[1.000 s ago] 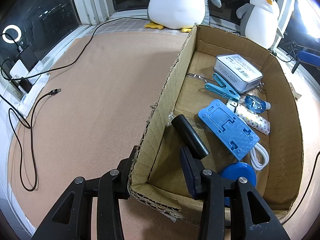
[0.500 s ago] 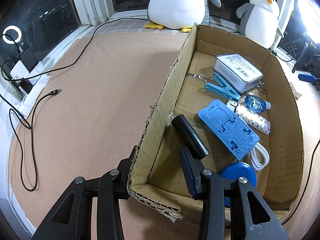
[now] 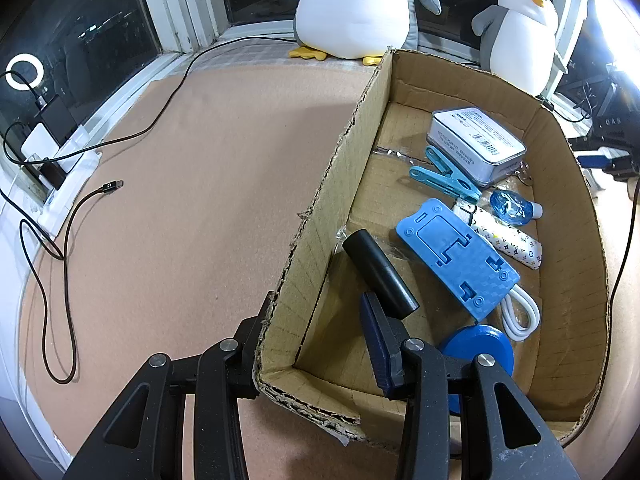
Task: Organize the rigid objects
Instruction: 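Move the right tool to the white wall charger and grasp it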
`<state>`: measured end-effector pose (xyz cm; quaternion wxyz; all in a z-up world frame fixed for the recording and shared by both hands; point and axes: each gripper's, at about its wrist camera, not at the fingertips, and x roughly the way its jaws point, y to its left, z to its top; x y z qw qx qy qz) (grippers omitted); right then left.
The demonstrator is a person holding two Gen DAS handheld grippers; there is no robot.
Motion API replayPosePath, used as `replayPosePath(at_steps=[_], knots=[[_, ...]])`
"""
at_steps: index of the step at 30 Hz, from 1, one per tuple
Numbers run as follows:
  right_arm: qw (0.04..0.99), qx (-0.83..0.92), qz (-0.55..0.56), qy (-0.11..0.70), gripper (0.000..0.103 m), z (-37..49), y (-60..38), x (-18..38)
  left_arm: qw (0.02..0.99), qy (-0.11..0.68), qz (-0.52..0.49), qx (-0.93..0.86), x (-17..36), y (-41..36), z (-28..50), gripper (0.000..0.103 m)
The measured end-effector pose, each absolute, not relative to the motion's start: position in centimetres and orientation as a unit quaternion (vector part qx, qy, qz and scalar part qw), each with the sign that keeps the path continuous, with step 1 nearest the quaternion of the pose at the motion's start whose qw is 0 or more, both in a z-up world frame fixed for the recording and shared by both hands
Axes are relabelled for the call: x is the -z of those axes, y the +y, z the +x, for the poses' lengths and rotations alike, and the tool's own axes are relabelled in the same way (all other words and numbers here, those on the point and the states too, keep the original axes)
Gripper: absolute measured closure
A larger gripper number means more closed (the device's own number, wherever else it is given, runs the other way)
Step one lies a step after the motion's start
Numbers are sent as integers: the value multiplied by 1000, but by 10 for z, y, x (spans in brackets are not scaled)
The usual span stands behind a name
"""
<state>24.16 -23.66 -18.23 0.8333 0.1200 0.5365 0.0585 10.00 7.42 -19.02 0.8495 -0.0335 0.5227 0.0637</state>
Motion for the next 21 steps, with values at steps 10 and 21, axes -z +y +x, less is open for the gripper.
replayPosePath(at_steps=[10, 21], knots=[[834, -94, 122, 529, 70, 197, -260, 174, 850, 522, -34, -64, 190, 73, 99, 60], [866, -44, -22, 498, 39, 162, -268, 167, 850, 522, -33, -65, 189, 72, 99, 60]])
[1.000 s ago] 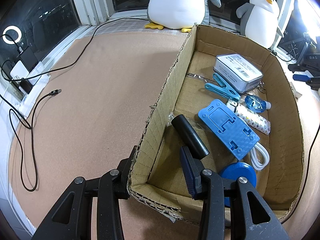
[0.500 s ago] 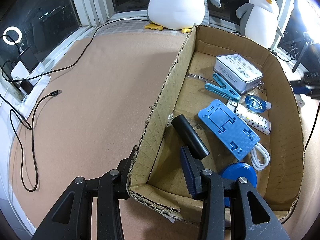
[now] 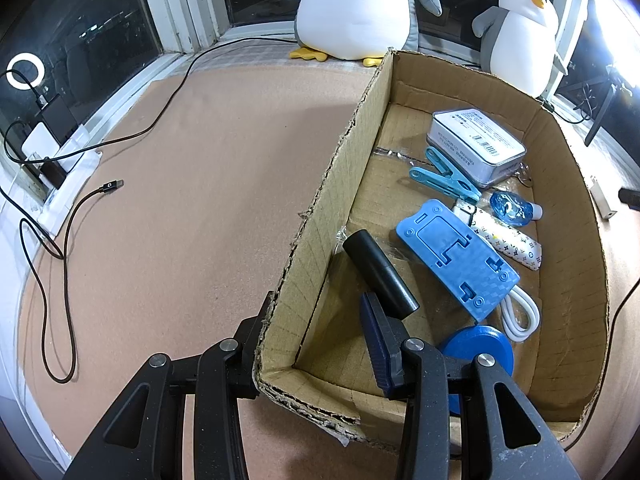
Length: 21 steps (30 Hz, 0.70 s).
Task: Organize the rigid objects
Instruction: 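Move the right tool to the white wall charger and grasp it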
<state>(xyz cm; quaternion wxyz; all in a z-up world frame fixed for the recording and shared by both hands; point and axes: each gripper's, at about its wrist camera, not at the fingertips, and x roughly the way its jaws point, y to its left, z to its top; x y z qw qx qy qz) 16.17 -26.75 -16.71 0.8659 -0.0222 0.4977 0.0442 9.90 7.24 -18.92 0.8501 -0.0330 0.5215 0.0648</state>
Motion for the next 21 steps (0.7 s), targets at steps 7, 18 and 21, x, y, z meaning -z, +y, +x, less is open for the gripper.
replayPosePath(at_steps=[7, 18, 21], knots=[[857, -23, -31, 514, 39, 184, -266, 186, 850, 522, -33, -65, 189, 72, 99, 60], [849, -9, -29, 528, 49, 201, -274, 193, 850, 521, -34, -65, 189, 72, 99, 60], [848, -6, -34, 529, 58, 202, -274, 193, 850, 521, -33, -65, 189, 72, 99, 60]])
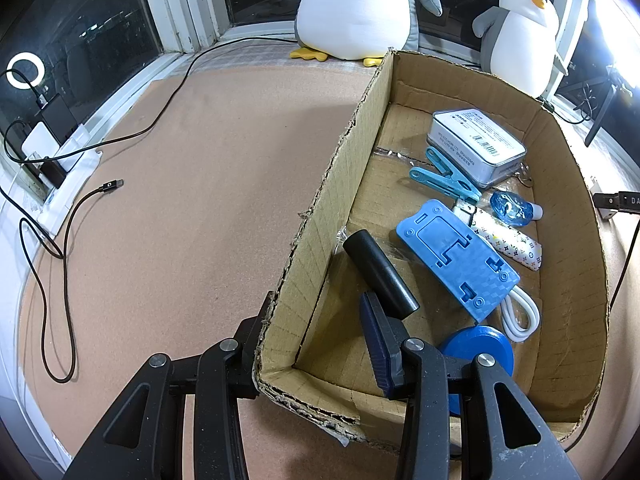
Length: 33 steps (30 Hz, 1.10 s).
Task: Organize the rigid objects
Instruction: 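Move the right tool to the white wall charger and grasp it, then carry the charger into the box and open the right tool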
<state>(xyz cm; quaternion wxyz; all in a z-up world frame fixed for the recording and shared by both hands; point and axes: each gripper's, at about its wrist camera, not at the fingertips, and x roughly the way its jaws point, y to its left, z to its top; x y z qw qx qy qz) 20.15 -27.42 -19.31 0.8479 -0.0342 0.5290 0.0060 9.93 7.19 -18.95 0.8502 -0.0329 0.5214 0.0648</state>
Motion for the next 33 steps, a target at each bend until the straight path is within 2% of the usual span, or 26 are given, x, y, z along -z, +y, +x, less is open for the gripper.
replayPosePath(at_steps=[2, 4, 15, 33], knots=[[847, -8, -35, 531, 68, 201, -273, 192, 850, 521, -33, -65, 189, 72, 99, 60], [846, -10, -38, 532, 71, 202, -273, 192, 850, 521, -33, -65, 189, 72, 99, 60], [853, -16, -40, 520, 71, 181, -262, 185, 850, 521, -35, -64, 190, 72, 99, 60], [903, -131, -46, 406, 71, 128, -151, 106, 850, 521, -35, -64, 190, 72, 99, 60]])
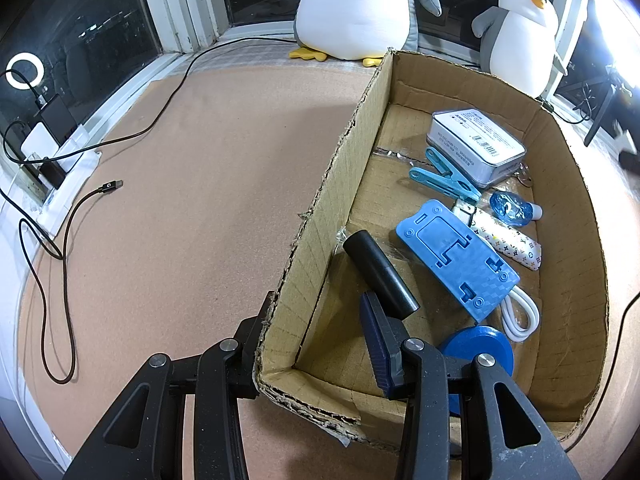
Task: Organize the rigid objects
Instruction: 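Carry the charger into the box and open the right tool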
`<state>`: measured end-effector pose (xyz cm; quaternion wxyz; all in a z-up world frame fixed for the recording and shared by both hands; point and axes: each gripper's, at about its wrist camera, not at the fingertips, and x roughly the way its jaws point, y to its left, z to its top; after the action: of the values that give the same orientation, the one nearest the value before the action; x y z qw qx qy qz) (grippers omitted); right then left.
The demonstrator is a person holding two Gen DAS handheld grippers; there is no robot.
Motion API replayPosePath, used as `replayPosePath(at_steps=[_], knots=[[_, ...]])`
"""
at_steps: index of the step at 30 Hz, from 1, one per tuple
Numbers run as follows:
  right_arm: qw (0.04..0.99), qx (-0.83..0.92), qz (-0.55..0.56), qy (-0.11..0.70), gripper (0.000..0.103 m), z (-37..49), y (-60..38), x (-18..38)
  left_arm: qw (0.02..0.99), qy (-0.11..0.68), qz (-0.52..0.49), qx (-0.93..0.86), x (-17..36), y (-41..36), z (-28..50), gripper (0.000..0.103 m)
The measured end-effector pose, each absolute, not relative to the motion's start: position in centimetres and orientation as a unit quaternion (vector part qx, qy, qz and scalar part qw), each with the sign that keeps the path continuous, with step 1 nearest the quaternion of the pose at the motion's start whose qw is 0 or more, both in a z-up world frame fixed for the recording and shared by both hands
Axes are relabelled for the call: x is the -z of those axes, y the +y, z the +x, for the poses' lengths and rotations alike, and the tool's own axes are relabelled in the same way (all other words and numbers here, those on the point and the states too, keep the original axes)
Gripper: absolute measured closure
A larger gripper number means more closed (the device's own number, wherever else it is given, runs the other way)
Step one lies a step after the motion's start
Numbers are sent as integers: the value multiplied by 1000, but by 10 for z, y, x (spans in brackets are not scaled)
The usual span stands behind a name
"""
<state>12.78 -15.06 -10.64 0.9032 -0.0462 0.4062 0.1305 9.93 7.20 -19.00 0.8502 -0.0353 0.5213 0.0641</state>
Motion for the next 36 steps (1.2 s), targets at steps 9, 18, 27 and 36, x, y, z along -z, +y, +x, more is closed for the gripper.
replayPosePath(at_steps=[9, 18, 27, 36], knots=[[888, -204, -60, 408, 71, 116, -87, 110, 851, 521, -36, -64, 190, 72, 100, 60], [862, -237, -95, 439, 71, 118, -45, 139, 851, 521, -36, -64, 190, 72, 100, 60], [845, -234, -110, 468, 71, 128, -33, 162, 851, 521, -37, -64, 190, 72, 100, 60], [836, -226, -118, 486, 71, 137, -30, 177, 851, 520, -37, -65, 190, 72, 100, 60]])
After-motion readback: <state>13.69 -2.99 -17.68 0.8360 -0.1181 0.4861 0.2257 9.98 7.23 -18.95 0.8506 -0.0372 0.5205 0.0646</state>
